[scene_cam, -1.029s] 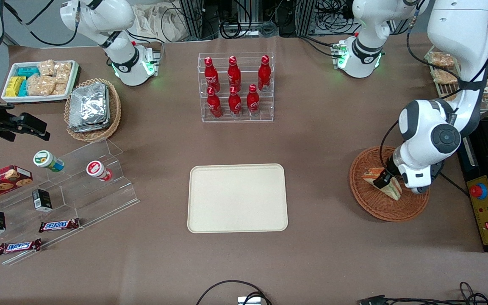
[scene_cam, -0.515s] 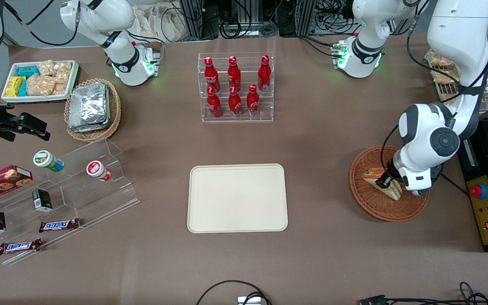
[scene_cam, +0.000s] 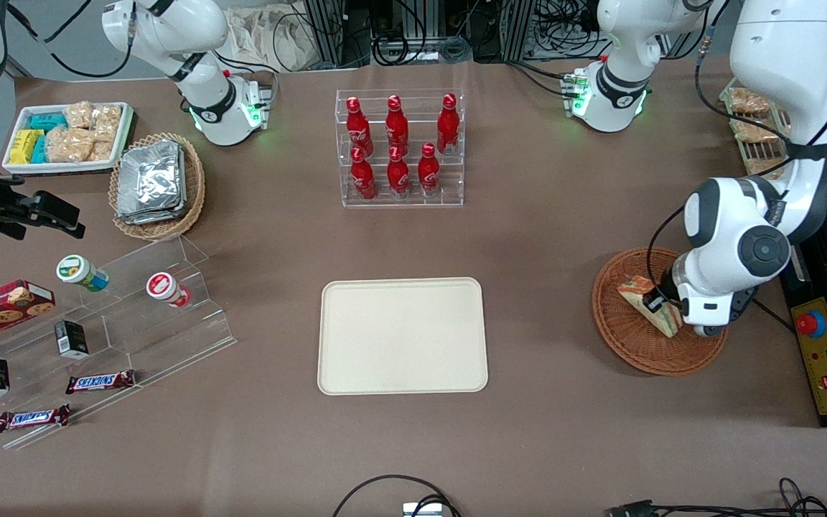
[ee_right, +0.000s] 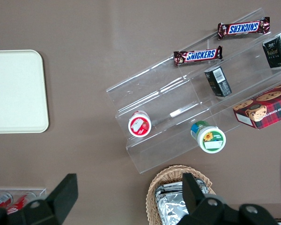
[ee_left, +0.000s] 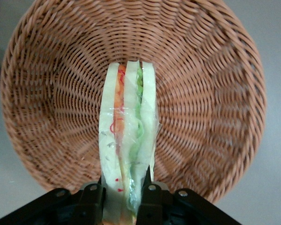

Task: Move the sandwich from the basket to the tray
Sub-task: 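Carry the sandwich with the left gripper over to the cream tray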

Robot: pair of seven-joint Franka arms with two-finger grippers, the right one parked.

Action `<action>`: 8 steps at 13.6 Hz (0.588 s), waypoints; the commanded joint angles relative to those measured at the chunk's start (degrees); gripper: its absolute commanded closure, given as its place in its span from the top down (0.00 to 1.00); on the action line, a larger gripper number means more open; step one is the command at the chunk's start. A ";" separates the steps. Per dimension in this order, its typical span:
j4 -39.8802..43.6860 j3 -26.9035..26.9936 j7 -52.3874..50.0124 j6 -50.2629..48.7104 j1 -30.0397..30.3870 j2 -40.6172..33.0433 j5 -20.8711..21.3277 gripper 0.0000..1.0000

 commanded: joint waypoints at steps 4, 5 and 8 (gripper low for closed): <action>16.30 -2.15 8.91 -13.34 -10.42 3.14 0.07 0.00; 17.44 -2.16 9.08 -13.08 -13.14 3.58 0.25 0.00; 24.64 -2.16 0.69 -12.99 -21.85 8.92 -0.10 0.00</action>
